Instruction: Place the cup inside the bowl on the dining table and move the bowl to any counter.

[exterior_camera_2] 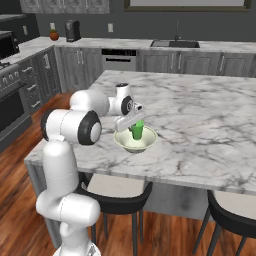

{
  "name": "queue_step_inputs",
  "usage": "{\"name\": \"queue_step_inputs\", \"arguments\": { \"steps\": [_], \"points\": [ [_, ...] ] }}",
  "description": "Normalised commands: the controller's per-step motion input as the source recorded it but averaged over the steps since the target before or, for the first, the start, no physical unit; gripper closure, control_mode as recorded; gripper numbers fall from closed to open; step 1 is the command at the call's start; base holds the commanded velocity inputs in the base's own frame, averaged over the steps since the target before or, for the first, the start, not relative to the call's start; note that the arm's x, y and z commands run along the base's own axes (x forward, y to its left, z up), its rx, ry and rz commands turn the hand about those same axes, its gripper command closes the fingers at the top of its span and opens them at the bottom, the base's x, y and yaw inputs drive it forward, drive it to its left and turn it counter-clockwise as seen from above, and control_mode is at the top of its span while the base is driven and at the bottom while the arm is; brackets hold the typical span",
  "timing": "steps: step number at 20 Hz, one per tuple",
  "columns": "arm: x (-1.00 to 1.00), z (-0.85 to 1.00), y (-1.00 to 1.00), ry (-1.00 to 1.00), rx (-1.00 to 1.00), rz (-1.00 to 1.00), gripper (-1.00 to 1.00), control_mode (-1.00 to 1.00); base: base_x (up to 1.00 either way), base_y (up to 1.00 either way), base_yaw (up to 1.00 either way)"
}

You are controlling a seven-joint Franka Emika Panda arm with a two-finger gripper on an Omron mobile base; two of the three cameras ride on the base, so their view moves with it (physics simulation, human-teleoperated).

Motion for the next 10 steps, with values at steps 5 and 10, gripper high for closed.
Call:
{"name": "queue_step_inputs", "arguments": {
  "steps": [5, 10],
  "points": [
    [0.0, -0.24, 0.0, 0.0, 0.0, 0.07, 1.0, -1.0, 0.0, 0.0, 0.0],
    [0.0, -0.19, 0.0, 0.0, 0.0, 0.04, 1.0, -1.0, 0.0, 0.0, 0.0]
  ]
}}
